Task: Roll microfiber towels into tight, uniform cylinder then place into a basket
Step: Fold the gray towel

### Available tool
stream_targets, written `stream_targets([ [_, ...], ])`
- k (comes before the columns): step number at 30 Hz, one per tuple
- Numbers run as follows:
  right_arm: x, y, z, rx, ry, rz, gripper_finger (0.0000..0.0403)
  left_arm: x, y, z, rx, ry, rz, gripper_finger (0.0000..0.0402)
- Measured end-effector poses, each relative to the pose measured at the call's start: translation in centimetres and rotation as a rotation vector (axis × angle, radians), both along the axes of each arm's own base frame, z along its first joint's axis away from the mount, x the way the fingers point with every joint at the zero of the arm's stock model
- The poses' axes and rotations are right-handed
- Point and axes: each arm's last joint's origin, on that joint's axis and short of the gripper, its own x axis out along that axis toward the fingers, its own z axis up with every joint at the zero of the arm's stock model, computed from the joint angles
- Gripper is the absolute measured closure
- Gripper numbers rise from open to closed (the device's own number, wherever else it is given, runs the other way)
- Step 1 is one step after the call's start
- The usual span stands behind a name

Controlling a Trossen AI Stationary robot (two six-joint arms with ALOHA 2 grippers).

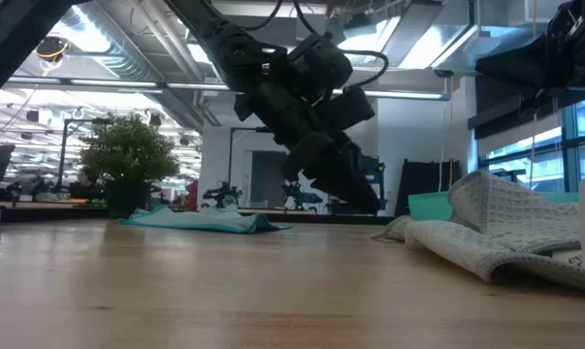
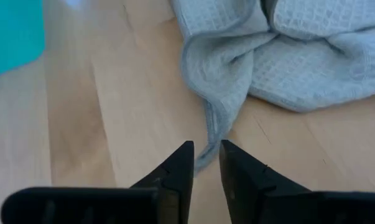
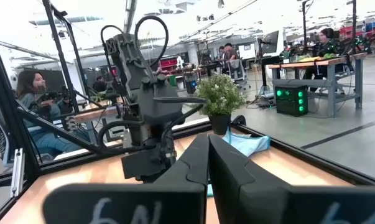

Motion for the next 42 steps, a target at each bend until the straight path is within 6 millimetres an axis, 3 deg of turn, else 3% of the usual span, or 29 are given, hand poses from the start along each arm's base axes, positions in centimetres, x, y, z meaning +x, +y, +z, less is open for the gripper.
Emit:
stream_targets([
  [10, 0.0, 0.0, 0.0, 0.0, 0.001, 0.0, 0.0389, 0.5, -0.2, -1.7, -0.058, -0.019, -0.062, 0.0329],
  [24, 0.0, 0.0, 0.0, -0.001, 0.002, -0.001, 0.0389, 0.9, -0.4, -2.3, -0.059, -0.043, -0.064, 0.0333],
  [31, 0.0, 0.0, 0.0, -0.001, 0.001, 0.0, 0.0389, 1.2, -0.8, -4.0, -0.064, -0.038, -0.074, 0.0333],
  [35, 0.0, 0.0, 0.0, -0.001, 0.0, 0.004, 0.0389, 1.2, -0.9, -3.9, -0.049, -0.034, -0.062, 0.0343],
  [38, 0.0, 0.0, 0.0, -0.007, 0.001, 0.011, 0.0389, 1.0, -0.5, -3.3, -0.035, -0.015, -0.045, 0.0377],
  [42, 0.0, 0.0, 0.0, -0.008, 0.002, 0.013, 0.0389, 0.1, 1.4, -1.1, -0.052, -0.002, -0.005, 0.0396],
])
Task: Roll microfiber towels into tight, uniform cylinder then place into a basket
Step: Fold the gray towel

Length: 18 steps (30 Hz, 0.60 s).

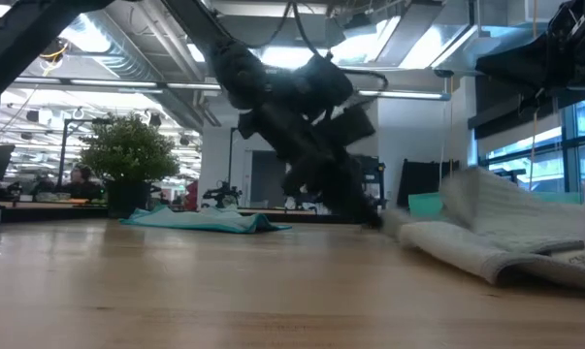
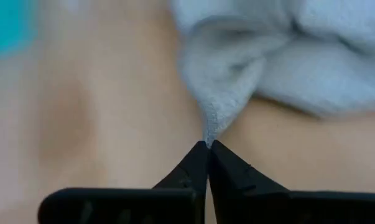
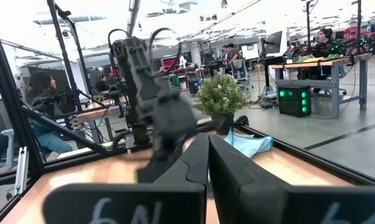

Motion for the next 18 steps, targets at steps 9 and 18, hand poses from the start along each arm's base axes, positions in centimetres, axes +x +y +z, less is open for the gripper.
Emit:
stream_targets([
  [9, -0.4, -0.1, 2.3, -0.012, 0.02, 0.013, 0.0389, -3.8, 3.1, 8.4, -0.056, 0.018, 0.21, 0.04],
  [18, 1.1, 0.6, 5.3, -0.018, 0.26, 0.063, 0.0389, -8.2, 3.1, 15.2, -0.07, 0.0, 0.558, 0.0401],
])
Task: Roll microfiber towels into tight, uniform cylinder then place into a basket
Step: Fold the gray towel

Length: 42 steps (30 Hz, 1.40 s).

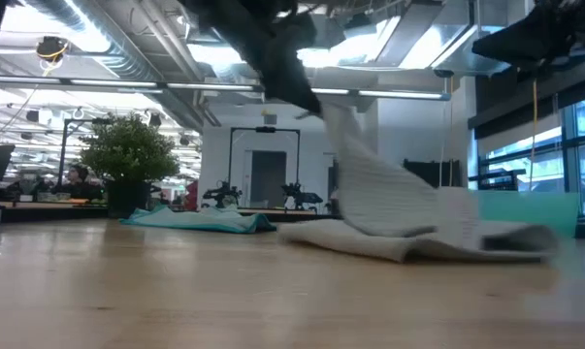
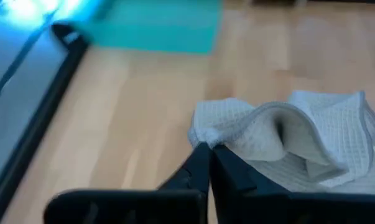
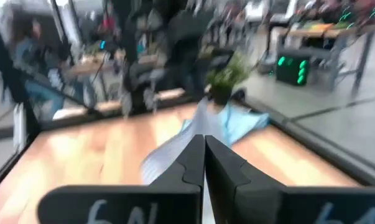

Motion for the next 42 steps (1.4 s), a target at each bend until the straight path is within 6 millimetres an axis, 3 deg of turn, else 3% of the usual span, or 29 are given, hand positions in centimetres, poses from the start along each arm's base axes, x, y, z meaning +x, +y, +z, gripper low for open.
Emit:
stream_targets([
  [8, 5.0, 2.2, 0.3, -0.008, 0.263, 0.169, 0.0389, -1.6, -0.5, 0.2, -0.057, 0.088, 0.256, 0.0401],
  [21, 12.5, 5.4, -0.5, -0.126, 0.554, 0.287, 0.0389, -1.6, -1.4, 0.1, -0.055, 0.105, 0.232, 0.0401],
  [31, 15.3, 6.5, -1.1, -0.166, 0.741, 0.337, 0.0395, -1.5, -1.9, 0.1, -0.058, 0.106, 0.219, 0.0401],
  [42, 17.8, 7.2, -4.4, -0.146, 0.786, 0.323, 0.0315, -1.5, -2.0, 0.0, -0.045, 0.116, 0.204, 0.0401],
])
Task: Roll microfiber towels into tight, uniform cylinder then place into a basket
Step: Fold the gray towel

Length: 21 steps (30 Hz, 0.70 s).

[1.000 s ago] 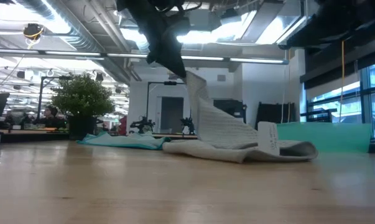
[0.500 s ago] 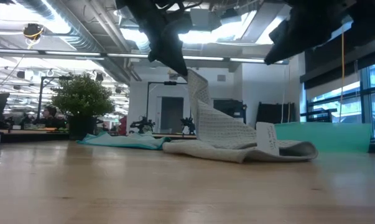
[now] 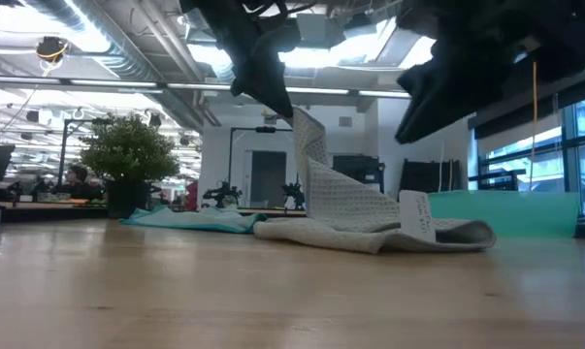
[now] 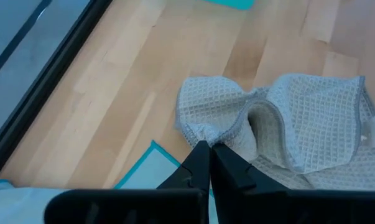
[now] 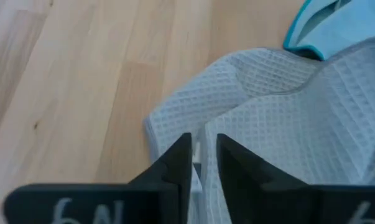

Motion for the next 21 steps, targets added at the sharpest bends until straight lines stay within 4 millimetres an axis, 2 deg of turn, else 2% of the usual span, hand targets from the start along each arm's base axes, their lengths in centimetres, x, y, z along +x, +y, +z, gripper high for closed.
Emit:
stream_targets([
  [6, 2.5, -0.1, -3.0, -0.01, -0.034, -0.015, 0.0264, 0.0, 0.0, 0.0, 0.004, 0.002, -0.005, 0.0401],
  [11, 3.1, -0.2, -5.6, -0.025, 0.036, -0.036, 0.0244, 0.0, 0.0, 0.0, 0.004, 0.002, -0.004, 0.0401],
  [21, 3.1, -0.3, -6.2, -0.073, 0.058, -0.018, 0.0242, 0.0, 0.0, 0.0, 0.004, 0.002, -0.005, 0.0401],
])
